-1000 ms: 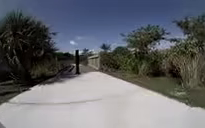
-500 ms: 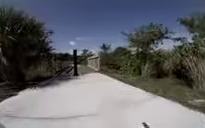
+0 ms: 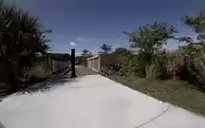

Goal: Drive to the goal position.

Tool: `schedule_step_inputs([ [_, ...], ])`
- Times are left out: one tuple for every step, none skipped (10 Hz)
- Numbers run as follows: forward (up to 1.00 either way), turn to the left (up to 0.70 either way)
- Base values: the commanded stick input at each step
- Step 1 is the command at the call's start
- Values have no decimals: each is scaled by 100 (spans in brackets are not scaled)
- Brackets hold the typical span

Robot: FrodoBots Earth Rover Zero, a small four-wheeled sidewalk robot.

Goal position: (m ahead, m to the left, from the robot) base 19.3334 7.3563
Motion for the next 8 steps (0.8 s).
schedule_step_inputs([
  [70,35],
  [70,35],
  [70,35],
  [70,35],
  [70,31],
  [70,8],
  [70,0],
  [70,0],
])
